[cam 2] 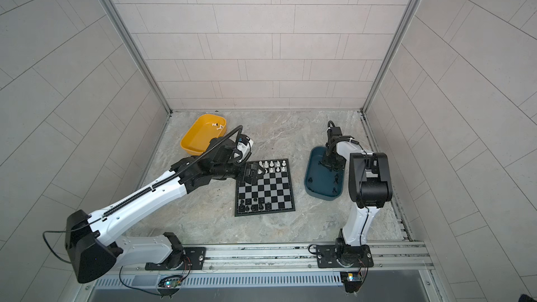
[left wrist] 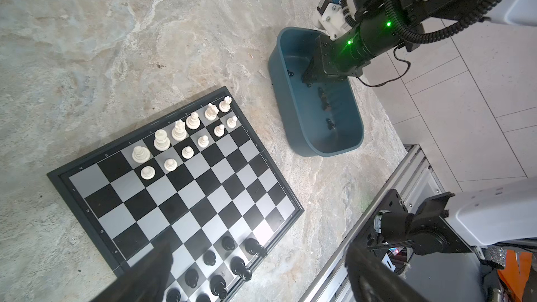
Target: Set up the chess pieces on the board
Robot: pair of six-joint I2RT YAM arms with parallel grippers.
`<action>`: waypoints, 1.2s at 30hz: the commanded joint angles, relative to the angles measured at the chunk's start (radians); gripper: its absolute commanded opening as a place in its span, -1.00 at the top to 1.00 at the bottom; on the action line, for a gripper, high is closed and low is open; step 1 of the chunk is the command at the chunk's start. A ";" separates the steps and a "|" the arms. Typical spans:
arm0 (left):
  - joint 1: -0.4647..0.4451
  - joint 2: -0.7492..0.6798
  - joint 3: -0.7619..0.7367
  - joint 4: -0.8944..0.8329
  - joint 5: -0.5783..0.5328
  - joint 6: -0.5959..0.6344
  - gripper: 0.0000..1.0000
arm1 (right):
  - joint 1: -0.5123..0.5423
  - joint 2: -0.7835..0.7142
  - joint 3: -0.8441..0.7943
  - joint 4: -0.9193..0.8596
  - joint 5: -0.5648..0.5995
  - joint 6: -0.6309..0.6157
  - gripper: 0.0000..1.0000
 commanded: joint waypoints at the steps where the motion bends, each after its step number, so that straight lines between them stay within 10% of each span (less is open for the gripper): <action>1: 0.011 -0.009 -0.027 0.070 0.025 -0.023 -1.00 | -0.015 -0.064 -0.039 0.027 -0.080 0.089 0.81; 21: -0.078 0.388 -0.111 1.031 0.136 -0.195 -0.63 | -0.015 -0.657 -0.449 0.567 -0.684 0.809 0.92; 36: -0.101 0.601 0.096 1.075 0.176 -0.189 -0.31 | 0.065 -0.707 -0.509 0.877 -0.759 1.123 0.92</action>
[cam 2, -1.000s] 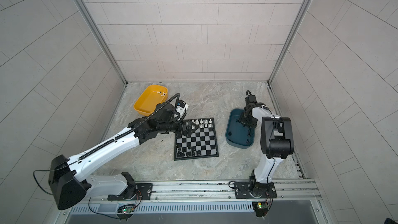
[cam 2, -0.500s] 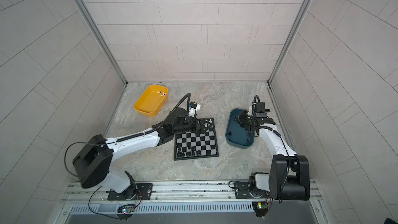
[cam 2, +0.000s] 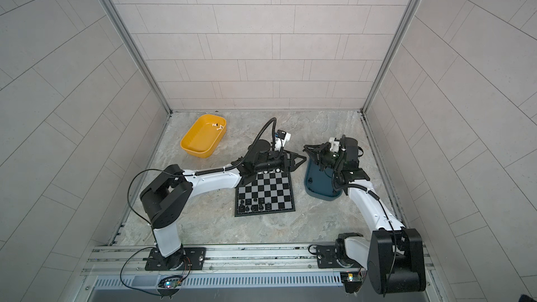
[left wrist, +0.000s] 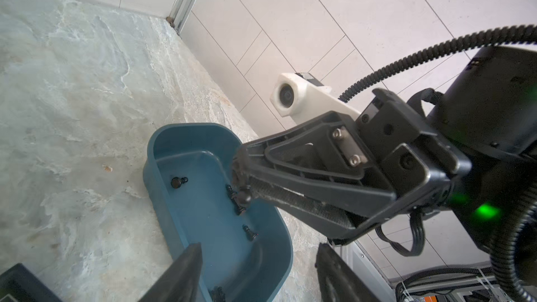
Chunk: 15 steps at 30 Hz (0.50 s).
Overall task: Set up the chess pieces on the board
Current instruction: 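Lift the black pawn with the right gripper while the left gripper moves over the board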
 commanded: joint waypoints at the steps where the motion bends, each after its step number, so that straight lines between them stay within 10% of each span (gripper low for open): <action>1: -0.004 0.020 0.041 0.040 0.013 0.012 -0.28 | 0.010 -0.016 -0.001 0.085 -0.012 0.126 0.92; 15: 0.002 -0.004 0.009 0.100 -0.099 0.034 -0.07 | 0.016 -0.027 -0.027 0.137 -0.034 0.176 0.92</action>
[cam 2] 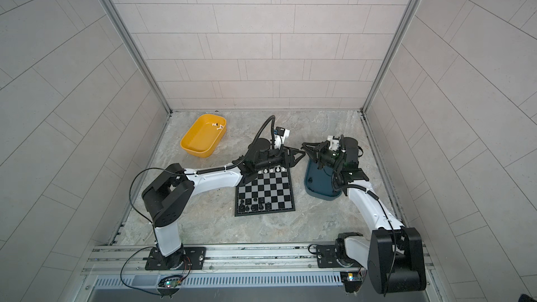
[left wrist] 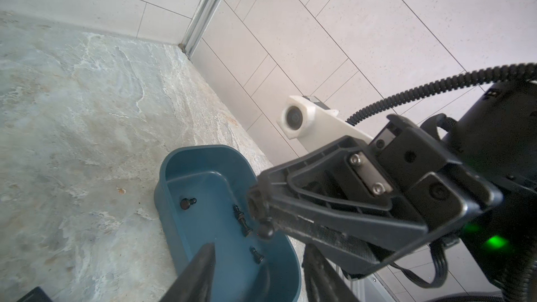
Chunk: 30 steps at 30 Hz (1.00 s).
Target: Set up the chess pieces on the board
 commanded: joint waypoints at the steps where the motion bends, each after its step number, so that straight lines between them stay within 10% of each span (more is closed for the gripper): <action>1: 0.000 -0.013 0.003 0.053 -0.025 0.031 -0.06 | 0.007 -0.026 -0.007 0.050 0.004 0.108 0.92; 30: 0.005 -0.044 -0.015 0.087 -0.054 0.035 0.32 | 0.019 -0.033 -0.019 0.060 -0.001 0.113 0.93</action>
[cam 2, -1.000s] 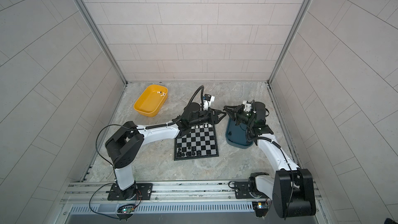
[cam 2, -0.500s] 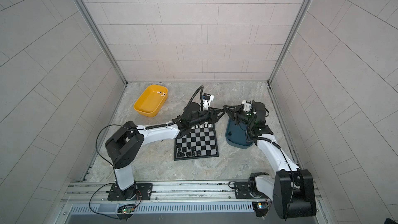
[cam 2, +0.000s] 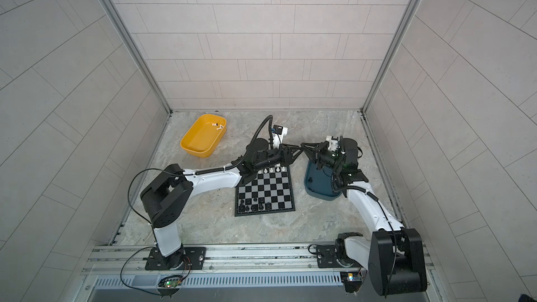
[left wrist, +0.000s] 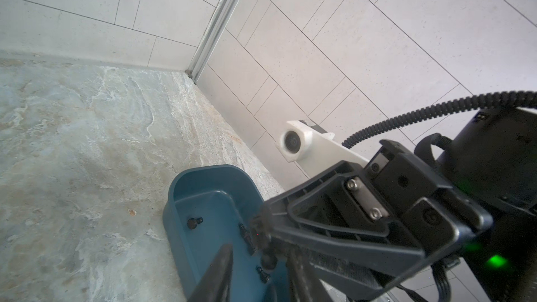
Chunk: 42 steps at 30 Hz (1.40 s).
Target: Set up the chess pieces on the board
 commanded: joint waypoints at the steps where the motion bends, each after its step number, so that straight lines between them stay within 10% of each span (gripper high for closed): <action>1: 0.005 -0.028 0.002 0.035 -0.004 0.006 0.35 | 0.007 -0.024 -0.006 0.032 0.008 0.095 0.93; 18: 0.032 -0.022 0.038 0.034 -0.017 -0.203 1.00 | 0.021 -0.045 -0.009 0.082 -0.003 0.125 0.89; 25: 0.102 -0.158 -0.033 -0.074 0.044 -0.284 1.00 | 0.019 -0.050 0.149 -0.226 0.005 -0.200 0.08; 33: 0.135 -0.371 0.112 -1.183 0.041 0.217 1.00 | 0.037 -0.082 0.401 -0.891 0.401 -0.889 -0.46; 42: -0.076 -0.233 0.312 -1.708 -0.158 0.477 1.00 | 0.048 -0.133 0.321 -0.957 0.600 -1.037 -0.75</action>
